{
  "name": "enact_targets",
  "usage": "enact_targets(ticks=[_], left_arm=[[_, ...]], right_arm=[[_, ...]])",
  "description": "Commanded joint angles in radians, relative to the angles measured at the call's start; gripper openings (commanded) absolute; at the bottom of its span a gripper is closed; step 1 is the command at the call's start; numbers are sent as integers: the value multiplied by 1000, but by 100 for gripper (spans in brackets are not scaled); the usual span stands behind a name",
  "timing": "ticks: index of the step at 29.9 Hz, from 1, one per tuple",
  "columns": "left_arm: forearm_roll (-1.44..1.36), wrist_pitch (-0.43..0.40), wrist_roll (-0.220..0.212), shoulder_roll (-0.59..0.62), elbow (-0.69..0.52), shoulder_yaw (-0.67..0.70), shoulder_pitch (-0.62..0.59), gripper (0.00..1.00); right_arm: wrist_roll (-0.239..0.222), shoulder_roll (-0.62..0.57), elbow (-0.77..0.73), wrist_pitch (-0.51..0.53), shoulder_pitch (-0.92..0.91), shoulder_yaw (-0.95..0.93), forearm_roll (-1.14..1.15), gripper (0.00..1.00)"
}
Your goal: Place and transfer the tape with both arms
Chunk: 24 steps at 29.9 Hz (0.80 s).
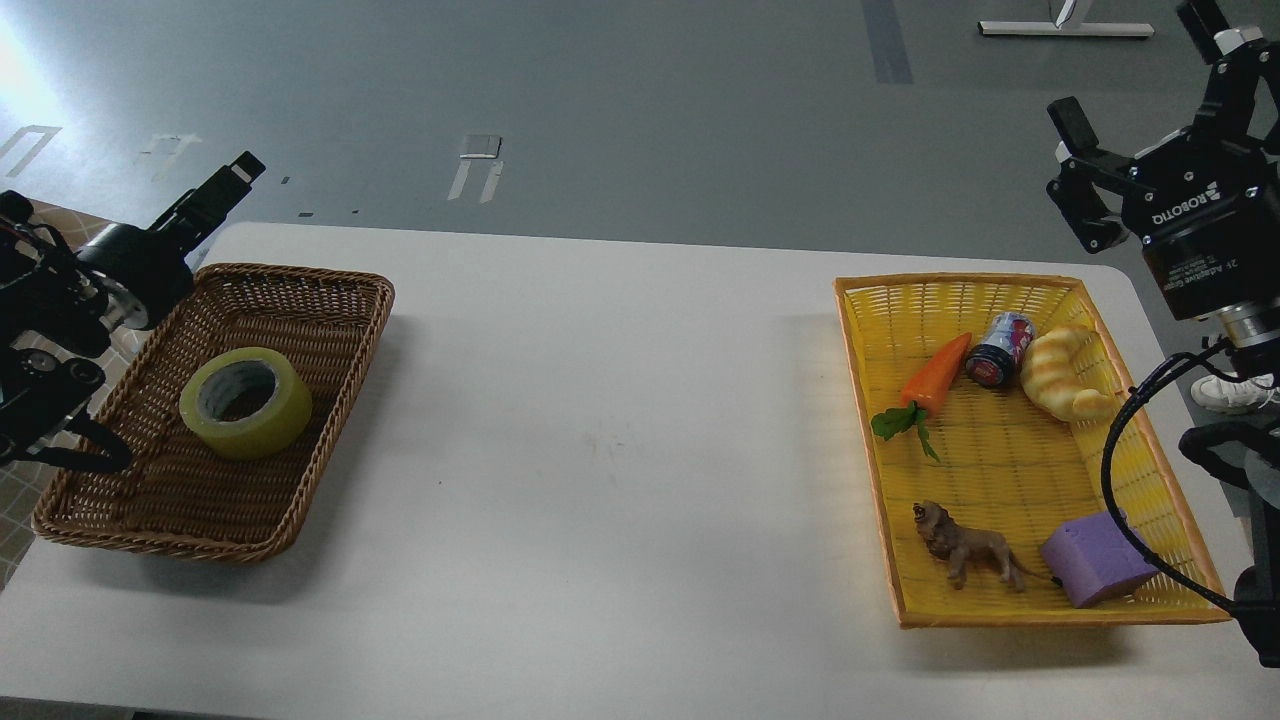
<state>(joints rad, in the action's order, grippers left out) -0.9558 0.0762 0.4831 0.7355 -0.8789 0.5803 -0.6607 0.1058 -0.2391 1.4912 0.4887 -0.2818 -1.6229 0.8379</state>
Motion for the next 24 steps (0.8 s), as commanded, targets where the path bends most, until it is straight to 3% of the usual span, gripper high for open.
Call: enact_targets(ticks=[1,6,9,12,13,17,22,24], left_arm=[[103,-3,-17,-44,-72,3,-27,98],[120,-4,-23,-120,-290,38,-33,98],[121,-4,-34,-163,-310,78,-36,98],[141,-4,-92,-255,-334,174,-50,98],[173,-4,-134,-296,-339,226,-50,98],[224,-4,-231,-416,-367,352,-39,98],[226,-9,-291,-499,-446,404,-31,98],[229,-10,-313,-537,-469,420,-2,98]], right_arm=[[0,0,-2,0,-2,0,9,100],[0,6,-3,0,1,0,49,100],[0,7,-3,0,0,0,50,100],[0,6,-5,0,0,0,52,100],[0,6,-5,0,0,0,52,100],[0,3,-3,0,-4,0,52,100],[-5,1,-6,0,-52,0,52,100],[-26,1,-8,0,-74,-2,52,100]])
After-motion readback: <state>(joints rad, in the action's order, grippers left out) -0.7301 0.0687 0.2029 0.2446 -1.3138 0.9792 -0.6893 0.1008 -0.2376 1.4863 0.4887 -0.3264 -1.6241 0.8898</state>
